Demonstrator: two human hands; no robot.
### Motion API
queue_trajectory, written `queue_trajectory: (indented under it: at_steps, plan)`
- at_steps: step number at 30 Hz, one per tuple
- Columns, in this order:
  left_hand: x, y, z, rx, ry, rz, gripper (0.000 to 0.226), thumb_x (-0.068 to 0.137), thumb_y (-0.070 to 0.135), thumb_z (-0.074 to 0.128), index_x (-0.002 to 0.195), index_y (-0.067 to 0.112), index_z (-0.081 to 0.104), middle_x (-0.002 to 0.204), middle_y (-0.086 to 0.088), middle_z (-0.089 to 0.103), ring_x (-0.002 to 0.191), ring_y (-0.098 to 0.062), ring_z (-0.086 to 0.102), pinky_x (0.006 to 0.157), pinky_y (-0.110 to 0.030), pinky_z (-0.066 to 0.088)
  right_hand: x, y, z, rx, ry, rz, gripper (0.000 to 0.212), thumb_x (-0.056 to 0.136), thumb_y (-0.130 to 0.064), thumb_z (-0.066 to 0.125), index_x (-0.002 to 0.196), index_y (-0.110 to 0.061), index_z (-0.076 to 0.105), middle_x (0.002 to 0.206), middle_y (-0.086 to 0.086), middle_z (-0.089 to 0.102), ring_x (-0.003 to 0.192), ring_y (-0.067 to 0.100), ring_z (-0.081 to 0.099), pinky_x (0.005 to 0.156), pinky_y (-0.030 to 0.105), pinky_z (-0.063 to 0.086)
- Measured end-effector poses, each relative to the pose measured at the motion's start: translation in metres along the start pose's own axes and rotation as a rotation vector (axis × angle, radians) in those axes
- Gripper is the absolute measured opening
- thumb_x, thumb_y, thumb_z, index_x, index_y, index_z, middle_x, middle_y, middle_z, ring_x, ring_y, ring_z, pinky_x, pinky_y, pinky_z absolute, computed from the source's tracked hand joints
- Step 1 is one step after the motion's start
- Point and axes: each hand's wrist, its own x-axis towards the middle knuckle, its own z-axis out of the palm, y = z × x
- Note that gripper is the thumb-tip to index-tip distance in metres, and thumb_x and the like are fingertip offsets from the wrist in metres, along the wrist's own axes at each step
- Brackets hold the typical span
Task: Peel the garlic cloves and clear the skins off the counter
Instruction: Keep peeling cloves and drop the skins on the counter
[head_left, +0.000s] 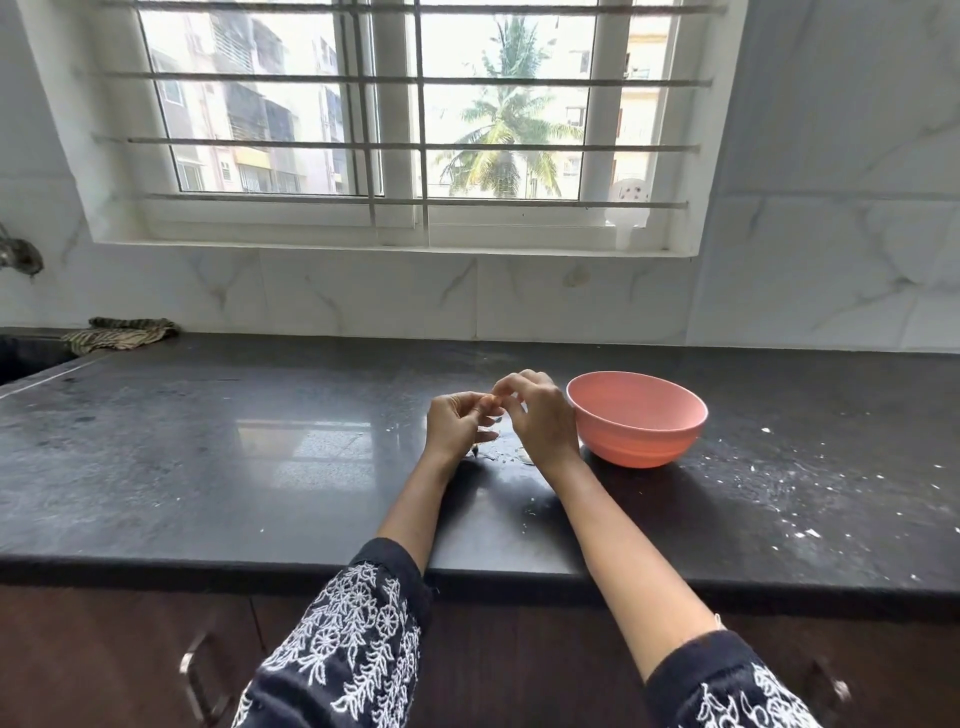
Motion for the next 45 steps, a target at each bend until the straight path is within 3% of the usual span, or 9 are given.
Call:
queue_trajectory:
  at_steps: [10, 14, 21, 30, 33, 36, 40, 45]
  plan:
    - [0.004, -0.007, -0.003, 0.167, -0.010, 0.063, 0.023, 0.090, 0.001, 0.056, 0.076, 0.013, 0.069, 0.066, -0.002, 0.066, 0.053, -0.007, 0.060, 0.063, -0.035, 0.057, 0.002, 0.005, 0.002, 0.015, -0.052, 0.062, 0.007, 0.084, -0.009, 0.060, 0.080, -0.014, 0.063, 0.084, -0.003, 0.062, 0.087, 0.017, 0.053, 0.063, 0.027, 0.029]
    - [0.003, -0.006, -0.002, 0.153, -0.003, 0.039, 0.023, 0.090, 0.003, 0.057, 0.073, 0.015, 0.069, 0.064, 0.000, 0.067, 0.053, -0.009, 0.061, 0.065, -0.039, 0.056, 0.003, 0.006, 0.003, 0.032, -0.083, 0.075, 0.008, 0.087, -0.009, 0.057, 0.083, -0.012, 0.062, 0.089, 0.001, 0.060, 0.090, 0.018, 0.052, 0.065, 0.029, 0.035]
    - [-0.003, 0.004, 0.001, 0.034, 0.037, 0.018, 0.013, 0.092, 0.004, 0.055, 0.088, 0.000, 0.067, 0.070, -0.005, 0.064, 0.051, 0.001, 0.060, 0.049, -0.020, 0.053, 0.002, 0.003, 0.004, 0.047, -0.126, 0.061, 0.007, 0.090, -0.012, 0.055, 0.087, -0.012, 0.061, 0.093, 0.003, 0.060, 0.095, 0.018, 0.050, 0.069, 0.031, 0.039]
    - [-0.003, 0.006, 0.001, -0.040, 0.062, -0.012, 0.016, 0.093, 0.002, 0.053, 0.095, -0.009, 0.064, 0.069, -0.006, 0.062, 0.048, 0.000, 0.060, 0.048, -0.018, 0.053, 0.003, 0.003, 0.005, 0.065, -0.144, 0.046, 0.010, 0.090, -0.014, 0.056, 0.089, -0.009, 0.064, 0.093, 0.003, 0.062, 0.094, 0.020, 0.052, 0.074, 0.035, 0.044]
    - [-0.004, 0.008, 0.001, -0.078, 0.058, -0.027, 0.015, 0.093, 0.003, 0.052, 0.095, -0.006, 0.064, 0.070, -0.006, 0.062, 0.052, -0.002, 0.060, 0.050, -0.019, 0.054, 0.003, 0.003, 0.005, 0.070, -0.147, 0.041, 0.009, 0.089, -0.011, 0.056, 0.088, -0.008, 0.064, 0.092, 0.004, 0.062, 0.094, 0.020, 0.052, 0.075, 0.035, 0.044]
    - [-0.005, 0.011, 0.000, -0.181, 0.051, -0.049, 0.014, 0.094, 0.007, 0.052, 0.085, 0.004, 0.063, 0.076, -0.005, 0.060, 0.068, -0.011, 0.058, 0.053, -0.019, 0.055, 0.002, 0.002, 0.004, 0.073, -0.134, 0.038, 0.008, 0.088, -0.009, 0.057, 0.086, -0.008, 0.064, 0.092, 0.003, 0.063, 0.095, 0.019, 0.052, 0.074, 0.034, 0.043]
    - [-0.006, 0.015, -0.002, -0.302, 0.102, -0.114, 0.017, 0.095, 0.011, 0.051, 0.081, 0.011, 0.061, 0.080, -0.002, 0.058, 0.074, -0.009, 0.054, 0.052, -0.018, 0.055, 0.002, 0.001, 0.003, 0.066, -0.131, 0.035, 0.009, 0.086, -0.004, 0.056, 0.084, -0.009, 0.063, 0.089, 0.002, 0.063, 0.093, 0.019, 0.052, 0.072, 0.032, 0.041]
    - [-0.007, 0.015, -0.003, -0.276, 0.085, -0.110, 0.016, 0.095, 0.012, 0.051, 0.082, 0.012, 0.061, 0.083, -0.002, 0.061, 0.075, -0.009, 0.054, 0.053, -0.018, 0.054, 0.001, 0.002, 0.003, -0.003, -0.060, 0.075, 0.030, 0.081, 0.008, 0.045, 0.086, -0.012, 0.066, 0.090, 0.002, 0.067, 0.091, 0.021, 0.056, 0.068, 0.028, 0.038]
